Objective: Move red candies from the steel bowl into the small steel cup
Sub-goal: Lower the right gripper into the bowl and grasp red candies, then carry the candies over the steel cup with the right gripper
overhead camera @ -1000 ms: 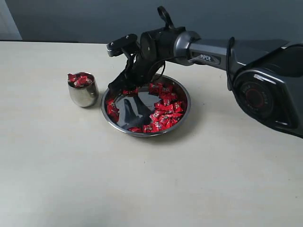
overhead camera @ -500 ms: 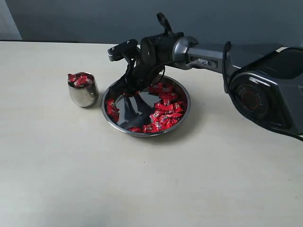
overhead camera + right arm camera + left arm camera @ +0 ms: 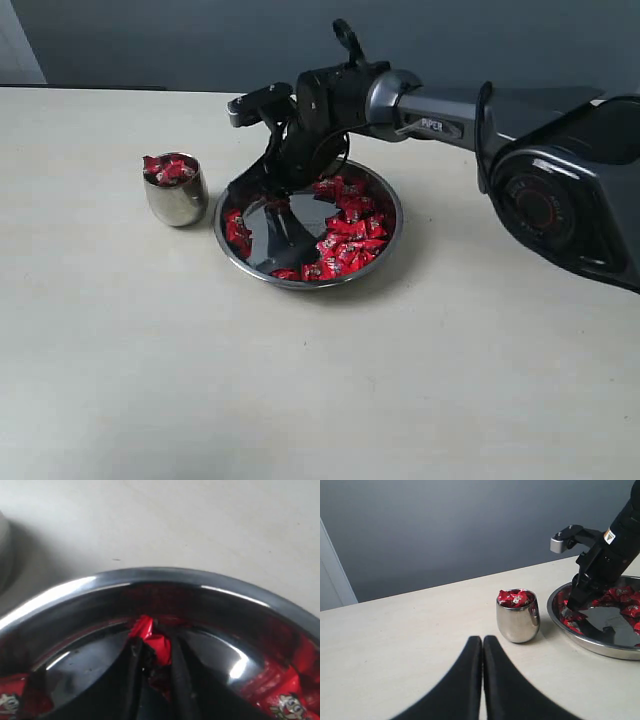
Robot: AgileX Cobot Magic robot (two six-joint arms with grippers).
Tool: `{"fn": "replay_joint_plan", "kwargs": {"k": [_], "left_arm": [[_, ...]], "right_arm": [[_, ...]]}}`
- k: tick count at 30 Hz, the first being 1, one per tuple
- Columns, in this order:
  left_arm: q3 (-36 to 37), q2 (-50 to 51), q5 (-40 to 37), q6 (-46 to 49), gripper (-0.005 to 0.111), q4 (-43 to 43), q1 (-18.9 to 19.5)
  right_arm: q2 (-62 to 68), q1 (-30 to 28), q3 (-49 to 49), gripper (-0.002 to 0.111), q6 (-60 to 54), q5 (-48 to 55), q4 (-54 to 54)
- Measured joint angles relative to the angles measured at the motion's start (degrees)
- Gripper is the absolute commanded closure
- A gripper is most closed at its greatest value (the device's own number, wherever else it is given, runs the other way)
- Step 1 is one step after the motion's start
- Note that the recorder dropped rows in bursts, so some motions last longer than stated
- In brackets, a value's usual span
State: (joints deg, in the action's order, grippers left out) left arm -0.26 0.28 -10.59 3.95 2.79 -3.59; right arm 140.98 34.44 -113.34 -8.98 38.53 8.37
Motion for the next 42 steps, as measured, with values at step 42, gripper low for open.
{"fn": "replay_joint_plan", "kwargs": {"k": [42], "left_arm": [[0.0, 0.0, 0.0, 0.0, 0.105, 0.0, 0.0]], "right_arm": [[-3.44, 7.64, 0.0, 0.109, -9.0, -17.13, 19.2]]}}
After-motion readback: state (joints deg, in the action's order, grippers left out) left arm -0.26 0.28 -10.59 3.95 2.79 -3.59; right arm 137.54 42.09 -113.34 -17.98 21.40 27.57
